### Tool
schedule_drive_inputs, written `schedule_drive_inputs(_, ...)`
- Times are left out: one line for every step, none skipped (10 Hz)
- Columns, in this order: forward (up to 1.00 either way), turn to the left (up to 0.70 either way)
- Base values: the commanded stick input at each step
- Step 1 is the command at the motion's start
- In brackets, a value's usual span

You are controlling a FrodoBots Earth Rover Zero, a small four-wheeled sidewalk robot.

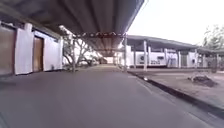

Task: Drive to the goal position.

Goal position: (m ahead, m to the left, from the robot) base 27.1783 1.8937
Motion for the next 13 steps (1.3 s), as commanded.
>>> schedule_drive_inputs(0.85, 0.0)
schedule_drive_inputs(0.85, 0.0)
schedule_drive_inputs(0.85, 0.0)
schedule_drive_inputs(0.85, 0.0)
schedule_drive_inputs(0.85, 0.0)
schedule_drive_inputs(0.85, 0.0)
schedule_drive_inputs(0.85, 0.0)
schedule_drive_inputs(0.85, 0.0)
schedule_drive_inputs(0.85, 0.0)
schedule_drive_inputs(0.85, 0.0)
schedule_drive_inputs(0.85, 0.0)
schedule_drive_inputs(0.85, 0.0)
schedule_drive_inputs(0.85, 0.0)
